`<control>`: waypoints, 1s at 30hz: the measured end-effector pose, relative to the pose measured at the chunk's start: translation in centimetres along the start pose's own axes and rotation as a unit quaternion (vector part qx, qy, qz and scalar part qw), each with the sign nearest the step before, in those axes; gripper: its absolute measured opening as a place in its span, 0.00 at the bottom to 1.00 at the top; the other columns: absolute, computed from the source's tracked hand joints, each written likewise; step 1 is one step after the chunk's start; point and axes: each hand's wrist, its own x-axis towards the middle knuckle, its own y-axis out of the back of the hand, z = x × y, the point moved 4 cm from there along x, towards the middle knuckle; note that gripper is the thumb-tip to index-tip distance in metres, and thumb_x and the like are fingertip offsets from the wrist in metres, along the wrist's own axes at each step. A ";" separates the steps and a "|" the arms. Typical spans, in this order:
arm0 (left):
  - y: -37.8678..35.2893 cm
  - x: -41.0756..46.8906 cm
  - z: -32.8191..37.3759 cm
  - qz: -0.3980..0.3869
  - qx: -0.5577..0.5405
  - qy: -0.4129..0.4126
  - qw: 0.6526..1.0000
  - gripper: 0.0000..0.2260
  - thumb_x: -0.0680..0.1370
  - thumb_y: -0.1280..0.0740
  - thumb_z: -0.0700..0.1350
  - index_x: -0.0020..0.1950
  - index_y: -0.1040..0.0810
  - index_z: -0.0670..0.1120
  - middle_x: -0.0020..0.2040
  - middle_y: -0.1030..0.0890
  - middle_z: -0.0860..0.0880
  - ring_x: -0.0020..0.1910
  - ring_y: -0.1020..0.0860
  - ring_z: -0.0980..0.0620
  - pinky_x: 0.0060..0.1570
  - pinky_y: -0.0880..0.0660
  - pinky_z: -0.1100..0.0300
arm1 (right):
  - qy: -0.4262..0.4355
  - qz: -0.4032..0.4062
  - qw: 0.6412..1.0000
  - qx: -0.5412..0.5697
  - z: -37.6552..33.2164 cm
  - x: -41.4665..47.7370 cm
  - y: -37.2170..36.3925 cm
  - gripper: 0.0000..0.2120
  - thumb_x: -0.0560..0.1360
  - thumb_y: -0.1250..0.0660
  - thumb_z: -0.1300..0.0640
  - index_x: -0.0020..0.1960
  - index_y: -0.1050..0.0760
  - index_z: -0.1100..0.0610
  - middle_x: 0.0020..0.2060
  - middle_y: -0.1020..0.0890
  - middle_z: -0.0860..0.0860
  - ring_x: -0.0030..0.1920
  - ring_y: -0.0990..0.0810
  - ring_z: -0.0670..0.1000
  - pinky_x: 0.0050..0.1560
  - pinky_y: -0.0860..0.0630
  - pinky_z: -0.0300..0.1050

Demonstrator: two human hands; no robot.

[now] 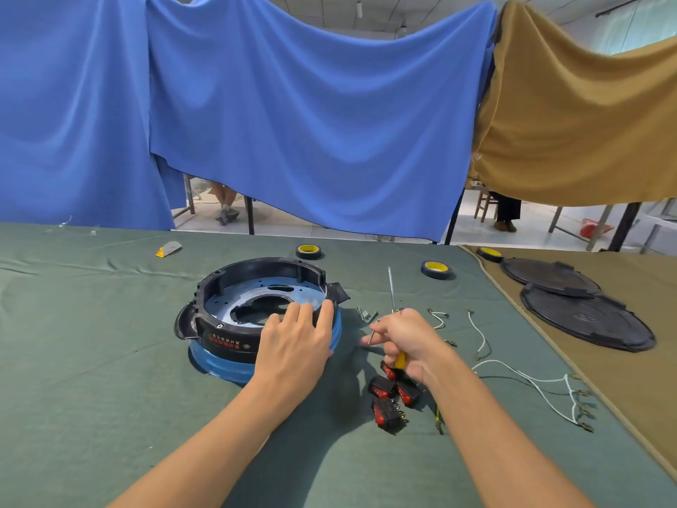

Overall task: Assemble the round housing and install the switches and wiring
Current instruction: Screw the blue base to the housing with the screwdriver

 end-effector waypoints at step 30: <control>2.0 0.4 -3.3 0.079 -0.139 -0.010 0.987 0.15 0.78 0.32 0.54 0.62 0.22 0.48 0.43 0.17 0.50 0.46 0.21 0.47 0.32 0.25 0.54 | -0.200 -0.149 0.915 0.318 1.8 -1.7 -5.9 0.07 0.80 0.44 0.63 0.52 0.28 0.61 0.50 0.22 0.57 0.16 0.40 0.42 0.18 0.39 0.32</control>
